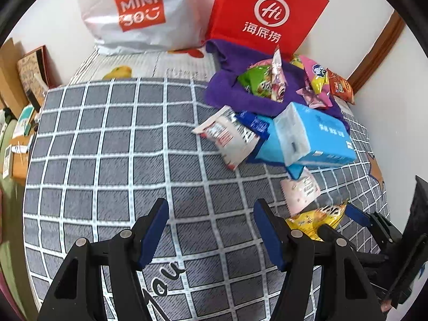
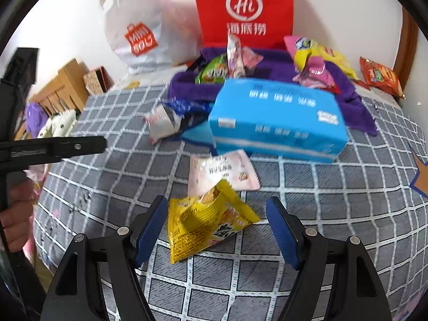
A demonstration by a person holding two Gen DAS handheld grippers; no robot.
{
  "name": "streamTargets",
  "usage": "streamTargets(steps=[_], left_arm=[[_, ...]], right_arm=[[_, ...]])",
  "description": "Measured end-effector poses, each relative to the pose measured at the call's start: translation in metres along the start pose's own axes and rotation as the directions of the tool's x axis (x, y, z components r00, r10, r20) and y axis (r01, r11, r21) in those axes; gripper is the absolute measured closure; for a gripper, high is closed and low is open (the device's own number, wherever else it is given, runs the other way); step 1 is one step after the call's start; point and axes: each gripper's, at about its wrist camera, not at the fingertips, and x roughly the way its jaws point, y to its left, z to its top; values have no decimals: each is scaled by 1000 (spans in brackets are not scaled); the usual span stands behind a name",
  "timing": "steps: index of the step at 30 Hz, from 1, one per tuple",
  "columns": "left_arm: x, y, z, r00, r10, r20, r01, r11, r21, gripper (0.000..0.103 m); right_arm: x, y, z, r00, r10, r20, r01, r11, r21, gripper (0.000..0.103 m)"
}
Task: Organize snacks
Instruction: 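Grasp the small yellow snack bag with the right gripper while the left grasps the white red-label packet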
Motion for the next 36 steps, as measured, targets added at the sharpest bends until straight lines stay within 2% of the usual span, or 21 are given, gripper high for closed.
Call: streamTargets(steps=[8,10,12,13,14,19,25,31,36], left_arm=[[8,4,-9,1000,7,-9,-7,1000,-5,39],[11,1,-10,1000,5,-11,-5,1000,-6,39],[16,-3,-8,1000,5,-14,-5,1000,-4,39],[18,-5,-7,1000,8,-13,-8,1000,-5,39],[20,-8,-5,1000,11,-9,-11,1000,-6,39],[29,-20,7,999,38,17,-38,999,-3,39],[47,-21,29,998,57,16,-56,997,-61,41],[72,-20,50,998,68,17,-65,987,-145,41],[83,-16,58,998,49,43,-39,976,-213,41]], right_arm=[[30,-2,-13,998,11,-69,-10,1000,15,28],[31,-1,-16,999,3,-51,-3,1000,4,28],[29,-1,-18,999,11,-44,-11,1000,3,37],[27,-2,-19,999,17,-41,-17,1000,7,49],[25,-4,-20,999,25,-39,-24,1000,11,54],[14,-15,-21,998,56,-9,-55,998,19,61],[0,-35,-22,998,55,26,-55,998,22,62],[-12,-65,-19,998,14,62,-16,999,37,62],[-11,-86,-17,998,-10,58,6,998,67,62]])
